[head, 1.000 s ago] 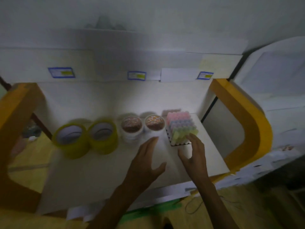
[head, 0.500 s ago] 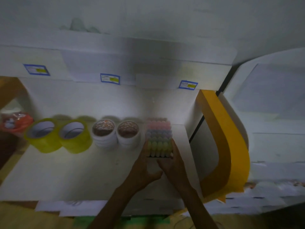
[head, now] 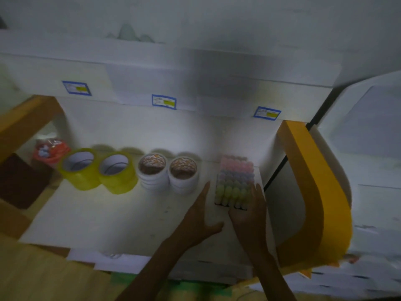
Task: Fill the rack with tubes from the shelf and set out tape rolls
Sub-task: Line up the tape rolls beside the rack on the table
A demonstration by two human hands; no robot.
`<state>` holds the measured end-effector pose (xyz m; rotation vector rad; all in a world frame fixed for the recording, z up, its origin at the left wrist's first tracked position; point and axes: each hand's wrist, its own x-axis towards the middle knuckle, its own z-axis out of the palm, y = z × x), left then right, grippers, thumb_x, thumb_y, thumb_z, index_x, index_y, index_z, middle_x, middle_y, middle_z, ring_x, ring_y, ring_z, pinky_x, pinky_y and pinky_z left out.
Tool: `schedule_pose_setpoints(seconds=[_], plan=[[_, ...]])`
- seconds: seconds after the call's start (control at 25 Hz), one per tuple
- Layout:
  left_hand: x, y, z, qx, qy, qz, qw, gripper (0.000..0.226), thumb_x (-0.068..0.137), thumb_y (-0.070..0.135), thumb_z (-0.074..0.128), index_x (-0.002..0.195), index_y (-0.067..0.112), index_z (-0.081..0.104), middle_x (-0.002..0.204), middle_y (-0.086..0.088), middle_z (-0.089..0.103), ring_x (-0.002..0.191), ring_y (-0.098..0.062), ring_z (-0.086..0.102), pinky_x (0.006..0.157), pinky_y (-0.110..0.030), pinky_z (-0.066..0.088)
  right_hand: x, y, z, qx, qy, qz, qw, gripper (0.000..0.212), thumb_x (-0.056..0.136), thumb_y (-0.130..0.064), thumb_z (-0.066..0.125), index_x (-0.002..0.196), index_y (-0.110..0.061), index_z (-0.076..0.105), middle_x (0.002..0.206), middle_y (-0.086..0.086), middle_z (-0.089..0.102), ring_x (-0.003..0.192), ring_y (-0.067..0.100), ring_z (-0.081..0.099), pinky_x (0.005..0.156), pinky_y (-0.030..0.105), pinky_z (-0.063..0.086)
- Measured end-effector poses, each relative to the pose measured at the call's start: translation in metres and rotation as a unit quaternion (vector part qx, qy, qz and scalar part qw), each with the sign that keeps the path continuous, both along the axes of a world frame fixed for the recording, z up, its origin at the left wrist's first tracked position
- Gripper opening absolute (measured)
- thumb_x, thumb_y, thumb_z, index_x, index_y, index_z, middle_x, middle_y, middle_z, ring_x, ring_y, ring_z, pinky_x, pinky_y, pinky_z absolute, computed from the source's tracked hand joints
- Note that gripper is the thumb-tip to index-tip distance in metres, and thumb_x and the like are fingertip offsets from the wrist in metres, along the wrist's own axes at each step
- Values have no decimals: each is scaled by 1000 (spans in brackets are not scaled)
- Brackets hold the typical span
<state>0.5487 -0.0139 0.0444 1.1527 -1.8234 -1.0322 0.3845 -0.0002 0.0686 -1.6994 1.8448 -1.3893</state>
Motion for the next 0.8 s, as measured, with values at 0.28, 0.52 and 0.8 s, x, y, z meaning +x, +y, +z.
schedule_pose_setpoints(seconds=[0.28, 0.52, 0.8], plan=[[105, -1, 5, -121, 16, 252, 960, 74, 71, 39, 72, 133, 10, 44, 125, -1, 51, 111, -14, 53, 88, -22, 47, 85, -3, -3, -69, 59, 57, 994, 64, 82, -31, 62, 140, -19, 37, 140, 5, 45, 132, 21, 40, 109, 35, 35], [153, -33, -21, -4, 48, 222, 974, 111, 62, 35, 85, 150, 10, 21, 150, -7, 35, 139, -17, 33, 112, -39, 32, 127, -42, -39, 106, -128, 63, 984, 106, 69, -35, 85, 150, -21, 19, 147, -10, 31, 136, 9, 35, 111, 42, 37], [155, -65, -37, 4, 57, 206, 977, 116, 57, 30, 87, 149, 11, 20, 150, -10, 36, 139, -23, 35, 108, -54, 35, 127, -70, -44, 131, -162, 71, 975, 95, 65, -32, 86, 144, -20, 35, 140, -4, 50, 127, 8, 49, 103, 40, 45]])
